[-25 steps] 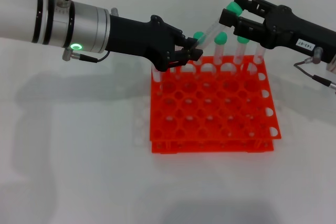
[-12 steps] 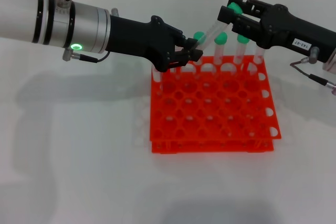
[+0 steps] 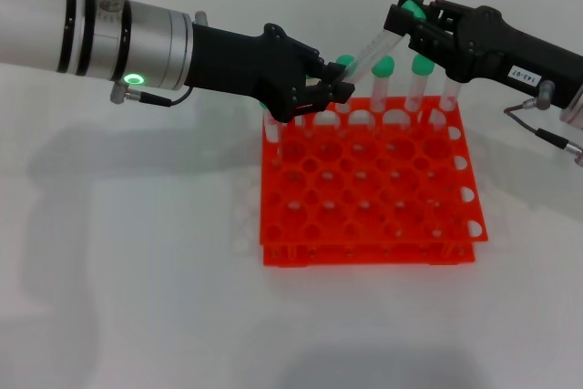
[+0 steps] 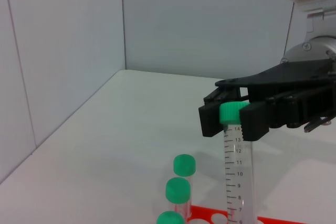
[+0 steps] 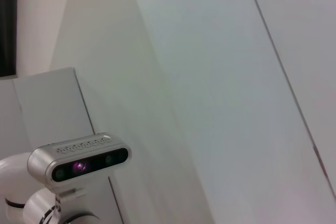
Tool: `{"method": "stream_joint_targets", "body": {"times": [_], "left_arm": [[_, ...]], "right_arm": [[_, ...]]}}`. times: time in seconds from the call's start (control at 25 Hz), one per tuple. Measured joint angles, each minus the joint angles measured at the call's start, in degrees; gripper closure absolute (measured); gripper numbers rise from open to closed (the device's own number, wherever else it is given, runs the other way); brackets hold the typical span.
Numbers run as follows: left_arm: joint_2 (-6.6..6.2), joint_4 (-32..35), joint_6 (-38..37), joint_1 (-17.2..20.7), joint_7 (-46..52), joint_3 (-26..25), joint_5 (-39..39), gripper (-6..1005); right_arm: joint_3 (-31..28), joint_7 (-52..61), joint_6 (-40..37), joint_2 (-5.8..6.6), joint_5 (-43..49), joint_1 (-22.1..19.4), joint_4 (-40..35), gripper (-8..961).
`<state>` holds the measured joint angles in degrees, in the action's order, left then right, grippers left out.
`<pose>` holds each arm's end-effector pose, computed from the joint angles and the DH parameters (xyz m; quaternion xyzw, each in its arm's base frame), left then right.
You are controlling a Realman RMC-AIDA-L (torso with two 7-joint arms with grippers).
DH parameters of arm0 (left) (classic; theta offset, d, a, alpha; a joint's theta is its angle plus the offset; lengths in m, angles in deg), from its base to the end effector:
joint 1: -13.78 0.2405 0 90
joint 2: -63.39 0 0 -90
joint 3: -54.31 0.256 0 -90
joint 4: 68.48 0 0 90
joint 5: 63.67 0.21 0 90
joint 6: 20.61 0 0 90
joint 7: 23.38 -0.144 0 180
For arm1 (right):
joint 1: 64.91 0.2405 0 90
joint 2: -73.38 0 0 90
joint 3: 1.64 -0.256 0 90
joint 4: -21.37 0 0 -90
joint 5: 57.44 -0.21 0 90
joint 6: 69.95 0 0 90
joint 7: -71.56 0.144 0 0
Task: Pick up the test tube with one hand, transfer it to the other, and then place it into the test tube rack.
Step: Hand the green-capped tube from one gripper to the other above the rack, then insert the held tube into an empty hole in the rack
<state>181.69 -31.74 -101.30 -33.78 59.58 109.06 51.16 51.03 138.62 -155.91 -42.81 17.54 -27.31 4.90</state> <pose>-0.1574 0.3935 -0.0325 -0.9829 -0.0718 -0.1541 0.0707 0.2079 0.3647 -0.0066 -0.8537 0.2019 0.4503 0.1664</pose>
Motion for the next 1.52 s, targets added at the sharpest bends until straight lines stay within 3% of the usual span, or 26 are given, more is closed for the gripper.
{"method": "stream_joint_targets", "body": {"times": [0.72, 0.88, 1.04, 1.24, 1.52], "left_arm": [[0.46, 0.9, 0.1, -0.4, 8.7, 1.5, 0.9, 712], [0.46, 4.4, -0.3, 0.4, 13.7, 2.2, 1.0, 550], [0.35, 12.1, -3.3, 2.5, 21.5, 4.1, 2.0, 371], [0.69, 28.5, -10.7, 8.0, 31.6, 4.5, 3.0, 125], [0.58, 51.5, -17.6, 17.4, 46.5, 4.5, 3.0, 126]], "right_arm": [[0.1, 0.4, -1.3, 0.15, -0.3, -0.8, 0.0, 693], [0.1, 0.4, -1.4, 0.30, 0.1, -0.9, 0.0, 693], [0.2, 0.5, -1.5, 0.52, 0.2, -1.2, -0.2, 694], [0.8, 0.7, -1.6, 0.68, 0.3, -1.7, -0.6, 694], [3.9, 2.3, -1.3, 1.18, 0.5, -2.2, -4.7, 694]]}}
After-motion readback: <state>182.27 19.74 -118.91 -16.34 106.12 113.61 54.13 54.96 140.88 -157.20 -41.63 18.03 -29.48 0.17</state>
